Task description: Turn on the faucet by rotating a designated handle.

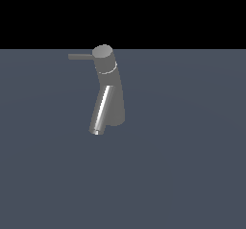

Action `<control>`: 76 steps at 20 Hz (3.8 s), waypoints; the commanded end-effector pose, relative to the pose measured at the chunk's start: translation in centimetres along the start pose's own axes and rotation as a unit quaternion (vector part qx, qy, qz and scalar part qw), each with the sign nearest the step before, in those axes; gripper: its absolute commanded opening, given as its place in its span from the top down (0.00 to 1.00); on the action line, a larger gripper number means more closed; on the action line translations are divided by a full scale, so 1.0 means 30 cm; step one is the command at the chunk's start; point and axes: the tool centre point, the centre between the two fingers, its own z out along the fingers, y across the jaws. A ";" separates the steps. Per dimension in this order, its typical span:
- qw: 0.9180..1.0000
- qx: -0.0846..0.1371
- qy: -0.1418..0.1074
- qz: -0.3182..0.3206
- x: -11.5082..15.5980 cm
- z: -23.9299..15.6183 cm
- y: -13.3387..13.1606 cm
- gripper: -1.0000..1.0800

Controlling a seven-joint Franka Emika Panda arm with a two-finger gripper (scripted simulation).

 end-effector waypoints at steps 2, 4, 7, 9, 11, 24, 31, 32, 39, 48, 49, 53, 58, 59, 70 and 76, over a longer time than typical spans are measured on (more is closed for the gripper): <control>0.998 0.011 0.008 0.055 0.010 0.084 -0.029 1.00; 0.996 0.016 0.013 0.088 0.018 0.134 -0.040 1.00; 0.990 0.023 0.019 0.137 0.033 0.212 -0.051 1.00; 0.985 0.028 0.023 0.170 0.045 0.265 -0.053 1.00; 0.978 0.032 0.026 0.204 0.058 0.318 -0.052 1.00; 0.931 0.048 0.044 0.360 0.128 0.563 0.001 1.00; 0.922 0.050 0.046 0.382 0.138 0.597 0.015 1.00; 0.922 0.050 0.046 0.382 0.138 0.597 0.015 1.00; 0.922 0.050 0.046 0.381 0.101 0.603 0.047 1.00; 0.922 0.050 0.047 0.381 0.015 0.618 0.122 1.00; 0.922 0.050 0.047 0.381 0.005 0.620 0.130 1.00; 0.922 0.050 0.047 0.382 -0.035 0.627 0.164 1.00; 0.923 0.053 0.044 0.379 -0.047 0.627 0.170 1.00; 0.923 0.053 0.044 0.379 -0.048 0.628 0.181 1.00; 0.922 0.051 0.046 0.380 -0.055 0.637 0.301 1.00; 0.922 0.051 0.046 0.381 -0.058 0.641 0.364 1.00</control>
